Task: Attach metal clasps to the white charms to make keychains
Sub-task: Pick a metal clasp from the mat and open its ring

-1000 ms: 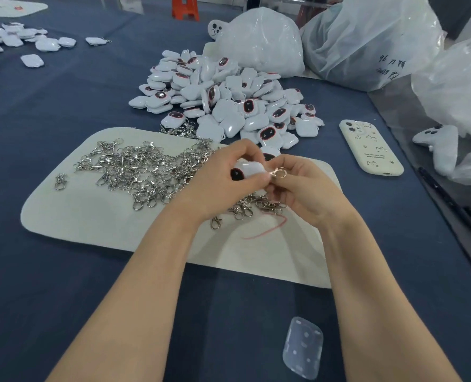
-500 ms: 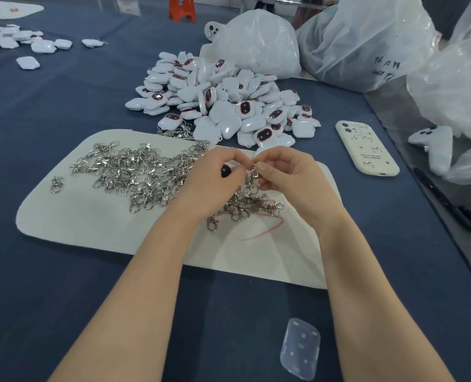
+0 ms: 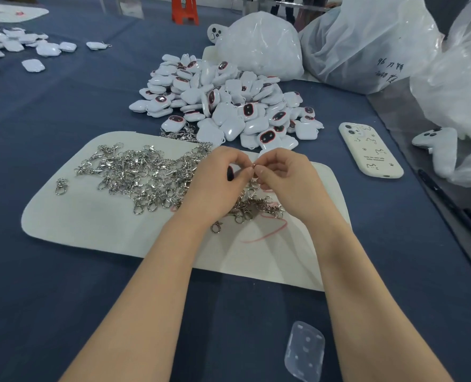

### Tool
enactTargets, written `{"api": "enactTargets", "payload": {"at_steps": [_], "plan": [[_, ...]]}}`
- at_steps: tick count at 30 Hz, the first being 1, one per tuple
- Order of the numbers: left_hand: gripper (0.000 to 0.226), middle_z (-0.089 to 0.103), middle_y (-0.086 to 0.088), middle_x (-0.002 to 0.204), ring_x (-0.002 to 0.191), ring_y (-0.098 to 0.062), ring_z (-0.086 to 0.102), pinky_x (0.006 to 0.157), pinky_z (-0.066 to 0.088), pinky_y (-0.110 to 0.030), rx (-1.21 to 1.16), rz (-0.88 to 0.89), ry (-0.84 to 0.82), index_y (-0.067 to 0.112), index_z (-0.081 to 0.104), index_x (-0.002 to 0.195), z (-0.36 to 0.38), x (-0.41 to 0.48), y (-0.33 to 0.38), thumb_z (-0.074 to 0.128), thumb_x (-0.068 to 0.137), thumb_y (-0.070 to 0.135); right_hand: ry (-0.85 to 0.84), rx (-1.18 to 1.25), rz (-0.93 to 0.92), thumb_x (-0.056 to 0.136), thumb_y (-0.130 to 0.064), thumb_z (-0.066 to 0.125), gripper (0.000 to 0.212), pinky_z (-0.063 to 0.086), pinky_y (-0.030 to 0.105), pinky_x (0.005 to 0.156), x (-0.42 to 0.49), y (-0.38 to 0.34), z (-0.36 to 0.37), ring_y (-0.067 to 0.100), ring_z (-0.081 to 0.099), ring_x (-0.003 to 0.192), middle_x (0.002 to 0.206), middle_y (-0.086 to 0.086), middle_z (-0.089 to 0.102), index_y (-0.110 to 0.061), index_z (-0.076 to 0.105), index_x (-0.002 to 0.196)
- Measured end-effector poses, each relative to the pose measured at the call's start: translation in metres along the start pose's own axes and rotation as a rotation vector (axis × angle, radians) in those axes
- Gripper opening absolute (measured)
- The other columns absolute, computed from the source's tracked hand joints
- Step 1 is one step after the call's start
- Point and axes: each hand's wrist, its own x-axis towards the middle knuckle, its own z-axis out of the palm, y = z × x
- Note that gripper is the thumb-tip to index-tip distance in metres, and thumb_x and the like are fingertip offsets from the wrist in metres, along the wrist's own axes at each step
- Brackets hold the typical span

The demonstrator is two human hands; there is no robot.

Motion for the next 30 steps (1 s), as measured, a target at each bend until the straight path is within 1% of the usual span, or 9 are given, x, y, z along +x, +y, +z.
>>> {"api": "enactTargets", "payload": {"at_steps": [3,8,11,14,19,22,25,28,30], "plan": [[0.004,0.057,0.005,0.103,0.086,-0.008,0.052,0.071,0.032,0.001,0.052,0.041,0.013,0.014,0.067,0.088,0.0,0.001,-0.001,0.063,0.088,0.013,0.055,-0.066,-0.027,0.088,-0.008,0.062,0.013,0.054,0.038,0.079,0.001,0.0,0.0,0.011,0.057,0.07,0.073,-0.007,0.063,-0.019,0.062,0.081],[0.005,0.057,0.005,0.105,0.085,-0.021,0.059,0.068,0.032,-0.001,0.083,0.05,-0.002,0.016,0.064,0.084,0.0,0.0,0.0,0.063,0.087,0.012,0.068,-0.008,-0.003,0.088,-0.005,0.06,0.02,0.054,0.046,0.082,0.0,-0.003,0.002,0.018,0.059,0.072,0.073,-0.002,0.063,-0.022,0.06,0.077],[0.004,0.057,0.004,0.103,0.087,-0.024,0.059,0.07,0.031,-0.001,0.076,0.063,0.008,0.015,0.063,0.085,0.0,-0.001,0.001,0.064,0.086,0.011,0.076,-0.009,-0.009,0.088,-0.005,0.06,0.021,0.054,0.045,0.082,0.0,-0.004,0.003,0.018,0.06,0.074,0.073,-0.003,0.063,-0.022,0.06,0.077],[0.003,0.059,0.0,0.103,0.087,-0.025,0.058,0.074,0.035,-0.009,0.071,0.081,0.028,0.013,0.062,0.085,0.001,-0.002,0.003,0.064,0.087,0.012,0.087,-0.057,-0.02,0.089,-0.006,0.059,0.017,0.054,0.042,0.083,0.0,-0.006,0.004,0.017,0.063,0.076,0.074,-0.006,0.064,-0.02,0.063,0.081],[0.003,0.057,0.0,0.101,0.081,-0.027,0.059,0.077,0.039,-0.02,0.062,0.109,0.069,0.011,0.062,0.083,0.003,-0.002,0.004,0.064,0.085,0.009,0.084,-0.071,-0.017,0.09,-0.008,0.056,0.017,0.055,0.043,0.084,0.0,-0.01,0.004,0.018,0.067,0.079,0.077,-0.003,0.069,-0.014,0.071,0.092],[0.006,0.055,0.001,0.101,0.084,-0.023,0.058,0.078,0.039,-0.02,0.057,0.11,0.067,0.013,0.062,0.083,0.003,-0.002,0.002,0.065,0.084,0.008,0.064,-0.03,0.005,0.089,-0.007,0.056,0.018,0.055,0.044,0.084,-0.001,-0.01,0.002,0.021,0.069,0.08,0.078,0.003,0.072,-0.016,0.072,0.091],[0.008,0.054,0.002,0.102,0.091,-0.013,0.055,0.078,0.037,-0.017,0.057,0.115,0.053,0.014,0.064,0.084,0.004,-0.001,0.0,0.065,0.084,0.006,0.067,-0.019,0.011,0.086,-0.005,0.056,0.025,0.055,0.045,0.083,-0.003,-0.011,0.0,0.024,0.069,0.079,0.075,0.004,0.072,-0.023,0.071,0.081],[0.009,0.053,0.003,0.101,0.086,-0.009,0.05,0.074,0.036,-0.018,0.073,0.12,0.048,0.015,0.064,0.084,0.005,0.0,-0.001,0.065,0.083,0.006,0.047,0.007,0.026,0.086,-0.006,0.057,0.029,0.055,0.046,0.083,-0.004,-0.013,-0.003,0.027,0.069,0.08,0.073,0.005,0.073,-0.029,0.07,0.074],[0.008,0.054,0.002,0.102,0.077,-0.008,0.048,0.071,0.035,-0.021,0.088,0.127,0.038,0.015,0.064,0.085,0.006,0.0,-0.002,0.065,0.083,0.007,0.027,0.002,0.042,0.085,-0.005,0.056,0.028,0.055,0.044,0.083,-0.005,-0.013,-0.004,0.024,0.069,0.077,0.073,0.005,0.073,-0.026,0.071,0.076]]}}
